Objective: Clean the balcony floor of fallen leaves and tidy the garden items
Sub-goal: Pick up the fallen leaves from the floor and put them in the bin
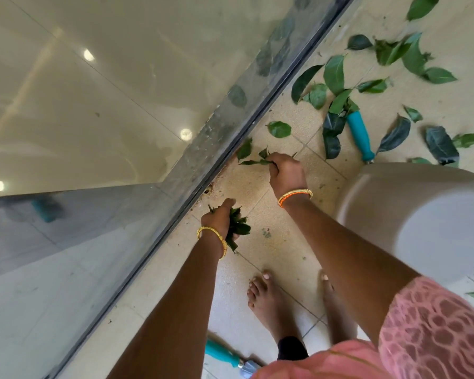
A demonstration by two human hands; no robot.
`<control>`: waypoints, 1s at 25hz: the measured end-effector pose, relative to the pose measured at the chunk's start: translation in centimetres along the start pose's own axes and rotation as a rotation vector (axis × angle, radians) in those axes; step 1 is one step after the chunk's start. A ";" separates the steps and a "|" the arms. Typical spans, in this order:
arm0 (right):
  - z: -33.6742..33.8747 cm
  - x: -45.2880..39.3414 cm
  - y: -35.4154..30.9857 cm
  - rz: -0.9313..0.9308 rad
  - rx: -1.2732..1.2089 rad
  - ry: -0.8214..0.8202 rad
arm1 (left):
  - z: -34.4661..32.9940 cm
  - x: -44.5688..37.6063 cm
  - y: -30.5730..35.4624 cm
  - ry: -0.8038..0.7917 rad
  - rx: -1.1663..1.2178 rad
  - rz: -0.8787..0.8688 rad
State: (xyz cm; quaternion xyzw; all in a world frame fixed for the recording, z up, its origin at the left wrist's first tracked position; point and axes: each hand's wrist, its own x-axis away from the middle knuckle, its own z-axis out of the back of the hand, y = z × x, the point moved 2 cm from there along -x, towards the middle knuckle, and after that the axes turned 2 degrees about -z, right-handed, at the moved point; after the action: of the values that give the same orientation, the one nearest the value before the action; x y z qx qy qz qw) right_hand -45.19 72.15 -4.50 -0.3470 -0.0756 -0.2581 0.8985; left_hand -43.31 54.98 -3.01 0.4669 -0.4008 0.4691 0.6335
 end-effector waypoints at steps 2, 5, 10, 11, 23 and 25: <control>1.4 2.2 -0.4 -0.120 -0.194 -0.034 | -1.1 1.5 0.3 -0.041 0.088 0.017; 2.8 5.4 -1.5 -0.317 -0.479 -0.098 | -3.0 3.6 0.5 -0.086 0.164 0.025; 4.2 7.9 -2.5 -0.527 -0.662 -0.253 | -4.5 5.0 0.1 -0.063 0.219 0.045; 4.4 7.8 -2.3 -0.539 -0.654 -0.287 | -4.4 5.0 0.1 -0.048 0.215 0.045; -0.6 -5.4 0.3 -0.183 0.108 -0.209 | -1.5 -0.4 1.6 0.039 -0.188 -0.014; -2.5 -6.3 -0.7 -0.129 0.188 -0.189 | -1.3 -1.5 1.4 0.043 -0.191 -0.022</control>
State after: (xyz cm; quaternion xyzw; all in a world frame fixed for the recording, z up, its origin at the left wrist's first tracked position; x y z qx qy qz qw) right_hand -51.07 72.67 -7.98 -0.2786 -0.2056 -0.2733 0.8975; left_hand -44.89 56.04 -4.43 0.3987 -0.4249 0.4316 0.6887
